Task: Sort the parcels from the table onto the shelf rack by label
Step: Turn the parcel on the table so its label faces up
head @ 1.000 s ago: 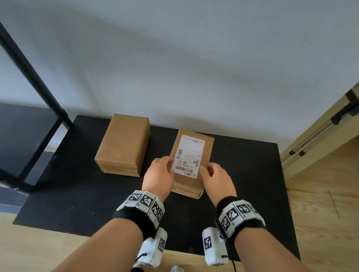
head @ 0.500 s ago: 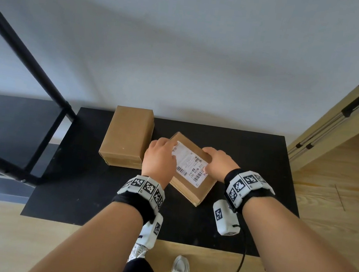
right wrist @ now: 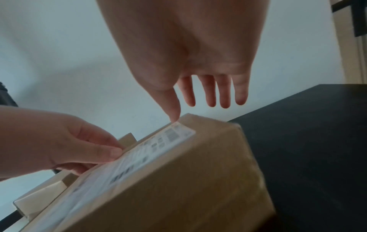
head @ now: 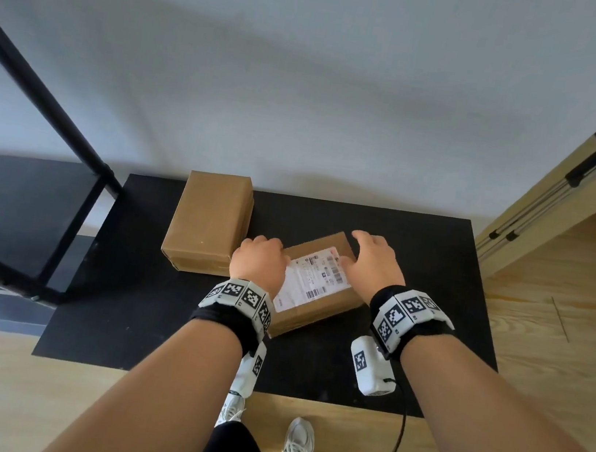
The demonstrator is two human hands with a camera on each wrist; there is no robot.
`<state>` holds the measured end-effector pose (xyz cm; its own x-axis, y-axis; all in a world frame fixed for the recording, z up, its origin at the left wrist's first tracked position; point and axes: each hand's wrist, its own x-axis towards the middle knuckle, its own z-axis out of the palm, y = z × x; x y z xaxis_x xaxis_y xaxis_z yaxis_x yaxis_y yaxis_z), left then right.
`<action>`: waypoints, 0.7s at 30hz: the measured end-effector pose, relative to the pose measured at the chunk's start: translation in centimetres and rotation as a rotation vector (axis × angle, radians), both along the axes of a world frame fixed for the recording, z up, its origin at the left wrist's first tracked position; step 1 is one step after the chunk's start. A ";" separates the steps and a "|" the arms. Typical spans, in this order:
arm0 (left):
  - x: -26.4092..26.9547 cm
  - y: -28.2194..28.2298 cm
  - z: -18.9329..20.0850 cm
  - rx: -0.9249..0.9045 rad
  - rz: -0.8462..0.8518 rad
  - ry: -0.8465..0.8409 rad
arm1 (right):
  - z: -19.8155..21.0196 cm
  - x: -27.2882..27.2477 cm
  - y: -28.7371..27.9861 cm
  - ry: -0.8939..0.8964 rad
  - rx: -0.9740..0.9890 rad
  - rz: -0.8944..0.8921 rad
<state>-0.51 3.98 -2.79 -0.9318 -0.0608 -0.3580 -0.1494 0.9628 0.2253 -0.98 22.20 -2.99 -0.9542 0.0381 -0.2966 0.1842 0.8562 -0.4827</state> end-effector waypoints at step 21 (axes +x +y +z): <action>1.2 0.0 -0.5 0.519 0.365 -0.188 | -1.3 2.0 -1.7 -0.279 -0.208 -0.125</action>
<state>0.74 3.99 -3.29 -0.8028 -0.1371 -0.5802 -0.5276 0.6165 0.5844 0.98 20.47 -4.31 -0.8271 0.0609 -0.5588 0.4306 0.7077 -0.5601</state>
